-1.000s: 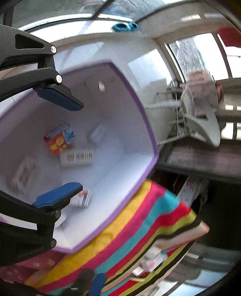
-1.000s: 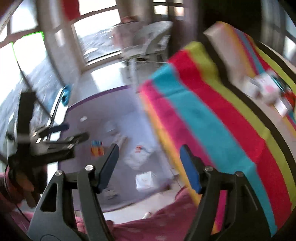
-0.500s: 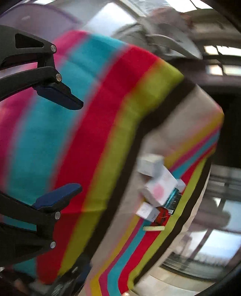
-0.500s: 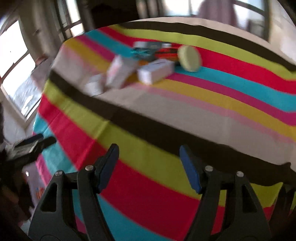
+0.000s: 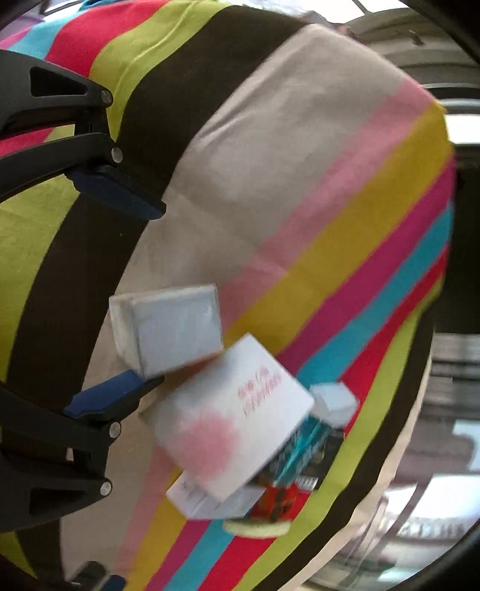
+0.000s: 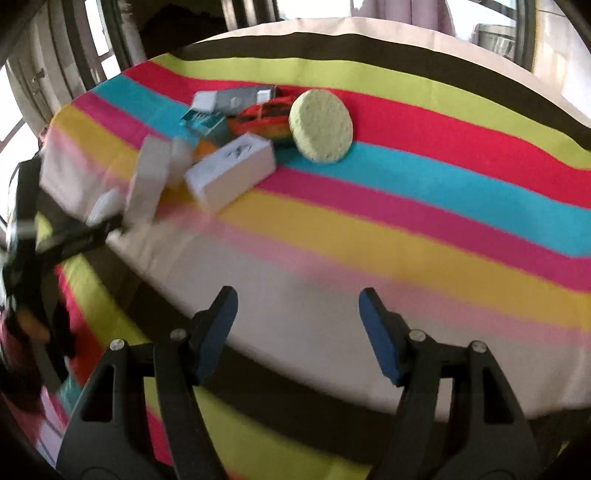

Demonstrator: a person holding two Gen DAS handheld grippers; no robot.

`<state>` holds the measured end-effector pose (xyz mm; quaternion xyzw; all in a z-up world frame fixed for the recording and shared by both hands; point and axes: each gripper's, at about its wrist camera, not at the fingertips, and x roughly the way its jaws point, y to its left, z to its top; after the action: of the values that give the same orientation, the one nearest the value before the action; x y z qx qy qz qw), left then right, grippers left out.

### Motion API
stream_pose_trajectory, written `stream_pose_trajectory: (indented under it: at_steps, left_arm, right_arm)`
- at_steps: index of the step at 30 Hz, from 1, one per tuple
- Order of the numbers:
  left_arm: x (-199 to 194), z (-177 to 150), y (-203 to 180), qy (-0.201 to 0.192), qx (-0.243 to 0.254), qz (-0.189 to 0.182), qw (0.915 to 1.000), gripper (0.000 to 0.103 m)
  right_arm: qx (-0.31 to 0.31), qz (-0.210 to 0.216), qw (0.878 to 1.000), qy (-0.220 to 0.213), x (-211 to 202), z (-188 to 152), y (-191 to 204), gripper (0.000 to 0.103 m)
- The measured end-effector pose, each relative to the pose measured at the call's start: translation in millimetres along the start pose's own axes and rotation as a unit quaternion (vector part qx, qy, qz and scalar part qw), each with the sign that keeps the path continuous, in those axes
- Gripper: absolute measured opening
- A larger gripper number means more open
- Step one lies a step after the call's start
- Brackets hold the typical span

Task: Organize objects
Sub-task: 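Grasp a white square box with the left tool while the right grasps the green round sponge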

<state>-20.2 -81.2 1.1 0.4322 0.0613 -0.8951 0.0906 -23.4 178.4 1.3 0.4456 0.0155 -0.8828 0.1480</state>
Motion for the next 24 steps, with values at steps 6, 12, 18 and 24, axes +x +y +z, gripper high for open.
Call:
stream_pose_trajectory:
  at_steps: [6,12,18,24]
  left_arm:
    - [-6.4,-5.5,9.3,-0.010,-0.021,0.003,0.9997,0.064]
    - [-11.9,-8.7,13.5,-0.008,-0.017,0.007,0.9998,0.064]
    - [-11.9,-7.5,18.4,-0.008,-0.019,0.006,0.9998,0.064]
    - [-13.6,-10.1,24.8,-0.011,-0.030,0.001,0.9995,0.058]
  right_arm:
    - [0.045,0.017,0.999,-0.019,46.0,63.1,-14.2,0.074]
    - [0.050,-0.017,0.998,-0.021,94.8,105.9,-17.6,0.075]
    - [0.037,-0.025,0.998,-0.039,96.4,102.5,-25.9,0.045]
    - [0.040,-0.007,0.997,-0.067,52.1,63.2,-38.0,0.019]
